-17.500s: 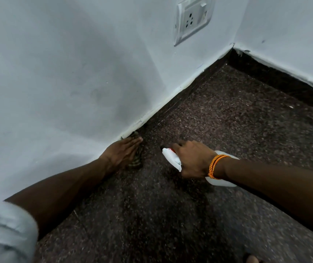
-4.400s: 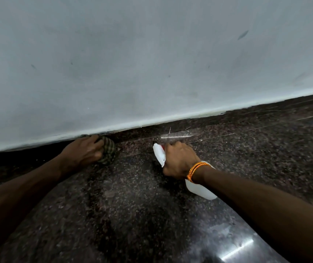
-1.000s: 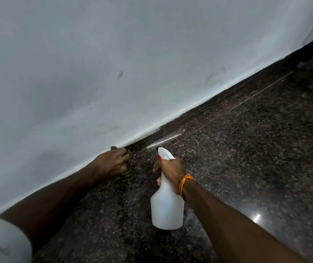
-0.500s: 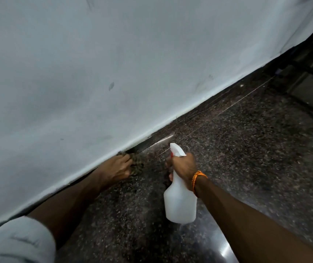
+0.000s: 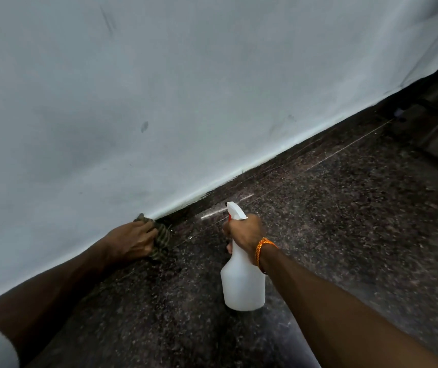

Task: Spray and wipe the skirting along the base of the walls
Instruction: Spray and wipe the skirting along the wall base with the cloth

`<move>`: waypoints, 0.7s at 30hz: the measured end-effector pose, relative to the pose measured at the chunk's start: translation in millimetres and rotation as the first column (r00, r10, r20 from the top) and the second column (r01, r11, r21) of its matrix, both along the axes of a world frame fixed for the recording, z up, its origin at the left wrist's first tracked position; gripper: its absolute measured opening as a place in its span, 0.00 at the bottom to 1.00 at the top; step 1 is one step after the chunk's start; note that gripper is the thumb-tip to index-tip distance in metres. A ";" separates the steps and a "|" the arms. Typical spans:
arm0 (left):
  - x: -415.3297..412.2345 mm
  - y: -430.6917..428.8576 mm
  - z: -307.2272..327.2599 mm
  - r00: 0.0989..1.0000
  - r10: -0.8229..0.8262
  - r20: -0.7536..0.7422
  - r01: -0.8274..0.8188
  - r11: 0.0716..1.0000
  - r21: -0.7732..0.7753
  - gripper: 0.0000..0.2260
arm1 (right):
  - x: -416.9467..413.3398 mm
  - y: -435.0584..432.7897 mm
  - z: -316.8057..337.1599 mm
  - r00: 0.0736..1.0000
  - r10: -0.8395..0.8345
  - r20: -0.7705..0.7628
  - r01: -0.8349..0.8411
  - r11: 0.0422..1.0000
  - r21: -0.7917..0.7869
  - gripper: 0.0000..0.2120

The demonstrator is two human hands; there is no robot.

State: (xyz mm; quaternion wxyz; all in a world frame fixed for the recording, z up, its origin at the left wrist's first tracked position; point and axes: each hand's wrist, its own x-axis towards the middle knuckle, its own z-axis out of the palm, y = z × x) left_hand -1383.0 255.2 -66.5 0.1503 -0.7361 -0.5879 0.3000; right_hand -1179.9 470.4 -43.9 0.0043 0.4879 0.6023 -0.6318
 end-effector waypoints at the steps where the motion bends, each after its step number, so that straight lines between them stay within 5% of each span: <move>1: 0.9 -0.4 -0.4 1.000 -0.001 -0.009 0.000 1.000 -0.024 0.12 | -1.6 1.2 -0.8 1.000 0.004 -0.002 -0.004 1.000 -0.008 0.19; 6: 18.8 47.4 -3.9 0.964 0.244 0.106 -0.240 0.970 -0.048 0.16 | -6.3 -0.6 -11.7 0.996 -0.087 -0.008 0.086 0.993 -0.084 0.04; 11: 42.7 129.1 20.9 0.988 0.130 0.086 -0.128 0.991 -0.024 0.11 | -7.8 1.0 -20.8 0.976 -0.216 -0.029 0.208 0.963 -0.171 0.04; 18: 28.3 119.7 9.1 0.972 0.231 0.041 -0.223 0.964 -0.147 0.11 | 5.1 14.0 -28.6 0.991 -0.136 -0.008 0.134 0.982 -0.132 0.02; 21: 22.0 116.2 11.6 0.996 0.092 0.000 -0.091 0.983 -0.159 0.07 | 6.4 16.4 -25.9 0.993 -0.116 -0.010 0.113 0.983 -0.144 0.02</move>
